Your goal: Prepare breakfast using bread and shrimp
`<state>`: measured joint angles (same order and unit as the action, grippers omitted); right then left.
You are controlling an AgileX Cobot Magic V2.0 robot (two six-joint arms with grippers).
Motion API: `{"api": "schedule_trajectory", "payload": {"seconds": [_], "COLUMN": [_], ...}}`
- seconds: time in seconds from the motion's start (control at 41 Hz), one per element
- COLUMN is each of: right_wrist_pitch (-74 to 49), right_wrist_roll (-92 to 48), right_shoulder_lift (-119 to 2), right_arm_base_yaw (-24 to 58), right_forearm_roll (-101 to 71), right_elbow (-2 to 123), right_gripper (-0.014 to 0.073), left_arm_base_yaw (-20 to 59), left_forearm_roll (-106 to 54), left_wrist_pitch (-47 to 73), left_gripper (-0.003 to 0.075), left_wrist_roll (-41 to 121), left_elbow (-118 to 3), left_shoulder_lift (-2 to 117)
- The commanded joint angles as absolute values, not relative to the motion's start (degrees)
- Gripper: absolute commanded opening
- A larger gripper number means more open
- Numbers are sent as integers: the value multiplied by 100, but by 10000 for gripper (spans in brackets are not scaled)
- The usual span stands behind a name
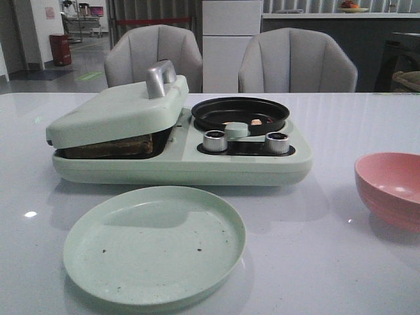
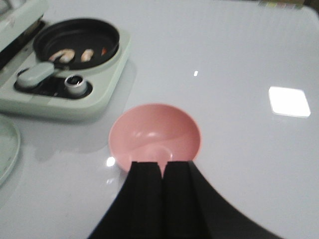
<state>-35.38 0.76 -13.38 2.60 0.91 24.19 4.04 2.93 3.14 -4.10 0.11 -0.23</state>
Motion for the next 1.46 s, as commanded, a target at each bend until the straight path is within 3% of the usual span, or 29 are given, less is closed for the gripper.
{"api": "schedule_trajectory", "payload": {"seconds": [0.0,0.292,1.438], "right_wrist_pitch": [-1856,94,220], "right_wrist_roll": [0,0,53], "right_shoulder_lift": [-883,160,191], "right_arm_base_yaw": [32,-164,-175], "right_forearm_roll": [181,119,-101], "right_elbow": [1786,-74,-59], "right_gripper": [21,21,21], "left_arm_base_yaw": [443,443,443], "left_forearm_roll": [249,249,249], "left_wrist_pitch": [-206,-206,-206], "left_gripper": [100,99,100], "left_wrist_roll": [-471,-471,-471], "left_elbow": [54,54,54], "left_shoulder_lift": [-141,-141,-141]}}
